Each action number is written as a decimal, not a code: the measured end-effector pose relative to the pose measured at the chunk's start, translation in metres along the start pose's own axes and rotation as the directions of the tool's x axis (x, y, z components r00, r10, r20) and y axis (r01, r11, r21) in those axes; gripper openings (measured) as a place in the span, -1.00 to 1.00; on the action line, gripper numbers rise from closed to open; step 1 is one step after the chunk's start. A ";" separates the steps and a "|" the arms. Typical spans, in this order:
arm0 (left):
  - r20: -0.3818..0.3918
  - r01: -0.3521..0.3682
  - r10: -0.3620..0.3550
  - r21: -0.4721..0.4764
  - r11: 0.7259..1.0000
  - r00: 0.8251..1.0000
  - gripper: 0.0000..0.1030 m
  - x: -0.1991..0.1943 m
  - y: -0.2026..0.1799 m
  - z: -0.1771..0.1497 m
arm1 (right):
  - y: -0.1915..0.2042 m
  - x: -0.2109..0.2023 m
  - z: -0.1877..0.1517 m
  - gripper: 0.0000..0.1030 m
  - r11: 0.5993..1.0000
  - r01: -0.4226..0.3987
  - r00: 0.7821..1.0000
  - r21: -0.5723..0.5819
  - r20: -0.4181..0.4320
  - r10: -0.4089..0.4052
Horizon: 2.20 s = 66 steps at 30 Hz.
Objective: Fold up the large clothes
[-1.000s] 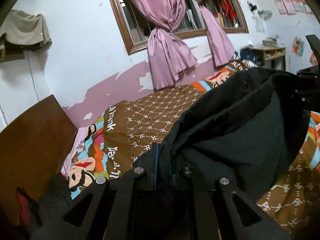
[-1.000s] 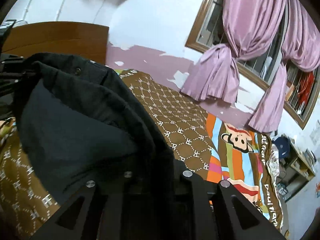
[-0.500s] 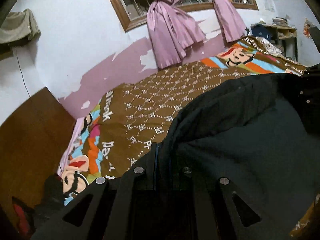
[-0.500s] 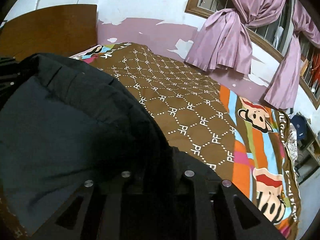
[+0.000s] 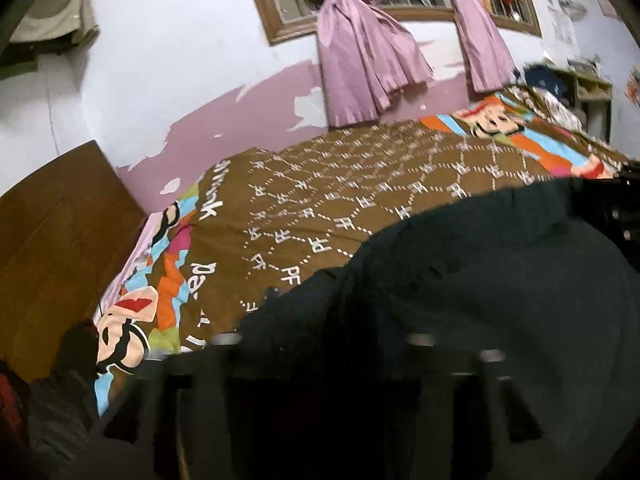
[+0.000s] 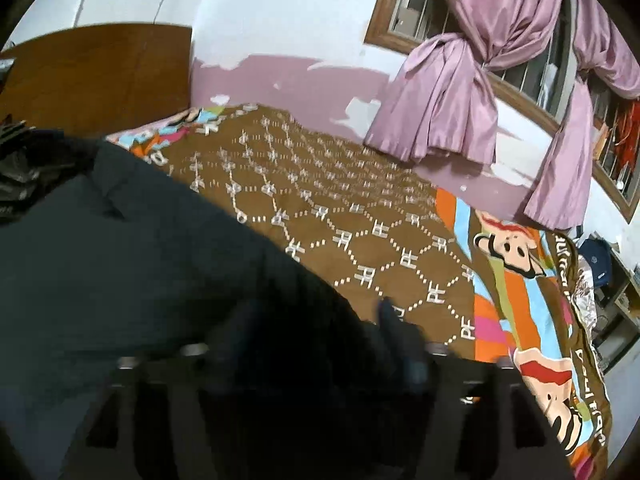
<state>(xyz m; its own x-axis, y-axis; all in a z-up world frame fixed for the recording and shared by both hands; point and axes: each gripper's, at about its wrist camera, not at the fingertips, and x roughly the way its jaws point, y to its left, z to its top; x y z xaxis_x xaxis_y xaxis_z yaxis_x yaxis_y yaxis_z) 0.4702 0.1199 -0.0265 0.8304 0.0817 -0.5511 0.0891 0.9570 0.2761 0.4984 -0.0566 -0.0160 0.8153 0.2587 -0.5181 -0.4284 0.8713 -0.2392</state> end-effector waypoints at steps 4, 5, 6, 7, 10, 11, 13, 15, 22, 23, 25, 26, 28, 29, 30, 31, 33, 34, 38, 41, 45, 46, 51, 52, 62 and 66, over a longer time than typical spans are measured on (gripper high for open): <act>0.075 0.011 -0.002 -0.121 0.993 0.997 0.80 -0.022 0.017 -0.006 | 0.000 -0.018 0.008 0.47 1.000 -0.003 0.999 0.014 0.044 0.002; 0.080 0.023 -0.011 -0.149 0.989 0.997 0.80 -0.027 0.020 -0.007 | 0.001 -0.024 0.010 0.56 1.000 -0.001 0.998 0.024 0.056 0.000; 0.085 0.032 -0.018 -0.171 0.985 0.996 0.80 -0.032 0.023 -0.006 | 0.002 -0.031 0.010 0.66 0.999 -0.007 0.998 0.033 0.066 0.005; 0.094 0.046 -0.028 -0.194 0.980 0.995 0.80 -0.039 0.025 -0.007 | 0.003 -0.036 0.010 0.70 0.999 -0.019 0.997 0.040 0.072 0.016; 0.133 0.119 -0.092 -0.217 0.969 0.987 0.81 -0.056 0.024 -0.007 | 0.007 -0.054 0.004 0.73 0.992 -0.096 0.994 0.077 0.064 0.092; 0.152 0.158 -0.128 -0.210 0.965 0.980 0.81 -0.064 0.021 -0.009 | 0.008 -0.057 0.001 0.73 0.989 -0.115 0.992 0.092 0.055 0.110; 0.167 0.210 -0.180 -0.186 0.960 0.969 0.81 -0.072 0.011 -0.012 | 0.009 -0.062 -0.011 0.76 0.978 -0.153 0.988 0.140 0.029 0.150; 0.162 0.258 -0.234 -0.149 0.954 0.959 0.82 -0.077 0.000 -0.016 | 0.010 -0.063 -0.023 0.77 0.965 -0.192 0.981 0.181 0.004 0.195; 0.113 0.398 -0.388 -0.089 0.913 0.915 0.82 -0.088 -0.034 -0.033 | 0.027 -0.064 -0.058 0.77 0.922 -0.344 0.935 0.179 -0.022 0.353; 0.113 0.407 -0.398 -0.078 0.910 0.910 0.82 -0.089 -0.037 -0.035 | 0.031 -0.062 -0.062 0.77 0.926 -0.339 0.937 0.164 -0.033 0.349; 0.109 0.419 -0.413 -0.033 0.908 0.904 0.82 -0.090 -0.046 -0.039 | 0.036 -0.059 -0.064 0.82 0.937 -0.322 0.943 0.134 -0.042 0.330; 0.096 0.413 -0.410 -0.012 0.910 0.907 0.82 -0.088 -0.051 -0.041 | 0.037 -0.057 -0.064 0.86 0.940 -0.319 0.945 0.124 -0.038 0.326; 0.066 0.389 -0.389 0.010 0.921 0.919 0.82 -0.079 -0.059 -0.042 | 0.035 -0.051 -0.062 0.89 0.944 -0.306 0.950 0.123 -0.030 0.312; 0.052 0.375 -0.375 0.013 0.927 0.925 0.83 -0.073 -0.061 -0.042 | 0.032 -0.047 -0.062 0.90 0.945 -0.299 0.951 0.132 -0.032 0.306; 0.045 0.367 -0.367 0.010 0.930 0.929 0.86 -0.069 -0.062 -0.042 | 0.031 -0.044 -0.062 0.91 0.945 -0.294 0.953 0.145 -0.035 0.302; 0.039 0.359 -0.359 0.003 0.933 0.933 0.88 -0.064 -0.061 -0.040 | 0.027 -0.037 -0.060 0.91 0.944 -0.288 0.954 0.164 -0.040 0.298; 0.012 0.339 -0.339 -0.010 0.941 0.941 0.88 -0.054 -0.061 -0.036 | 0.019 -0.029 -0.059 0.91 0.938 -0.281 0.954 0.201 -0.046 0.296; 0.000 0.332 -0.332 -0.016 0.943 0.943 0.89 -0.049 -0.060 -0.035 | 0.015 -0.024 -0.058 0.91 0.933 -0.278 0.953 0.226 -0.053 0.297; -0.073 0.281 -0.287 -0.082 0.956 0.955 0.93 -0.027 -0.057 -0.024 | -0.003 -0.005 -0.053 0.94 0.919 -0.262 0.954 0.294 -0.067 0.293; -0.118 0.253 -0.264 -0.103 0.962 0.957 0.98 -0.012 -0.056 -0.012 | -0.010 0.010 -0.046 0.99 0.919 -0.249 0.956 0.307 -0.076 0.285; -0.151 0.224 -0.239 -0.114 0.968 0.959 0.98 0.006 -0.049 0.002 | -0.016 0.031 -0.037 1.00 0.912 -0.245 0.954 0.328 -0.086 0.287; -0.162 0.217 -0.236 -0.131 0.967 0.958 0.98 0.013 -0.046 0.004 | -0.016 0.034 -0.035 1.00 0.912 -0.243 0.955 0.330 -0.085 0.285; -0.187 0.188 -0.227 -0.204 0.961 0.956 0.98 0.039 -0.024 0.013 | -0.029 0.051 -0.028 1.00 0.902 -0.225 0.958 0.367 -0.084 0.273; -0.192 0.183 -0.229 -0.231 0.956 0.954 0.98 0.045 -0.017 0.013 | -0.033 0.054 -0.030 1.00 0.893 -0.222 0.958 0.391 -0.081 0.274; -0.130 0.241 -0.295 -0.320 0.916 0.947 0.99 0.050 -0.001 -0.005 | -0.030 0.054 -0.044 1.00 0.876 -0.243 0.958 0.418 -0.042 0.285; -0.114 0.270 -0.324 -0.339 0.901 0.939 0.98 0.048 0.000 -0.007 | -0.030 0.052 -0.046 1.00 0.872 -0.251 0.956 0.421 -0.033 0.292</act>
<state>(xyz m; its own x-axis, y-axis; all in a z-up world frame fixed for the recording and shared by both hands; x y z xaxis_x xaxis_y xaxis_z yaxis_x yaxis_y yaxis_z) 0.5056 0.1260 -0.0585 0.6883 -0.2014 -0.6969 0.1177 0.9790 -0.1666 0.5356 -0.0881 -0.0740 0.6417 0.4876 -0.5920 -0.4145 0.8699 0.2672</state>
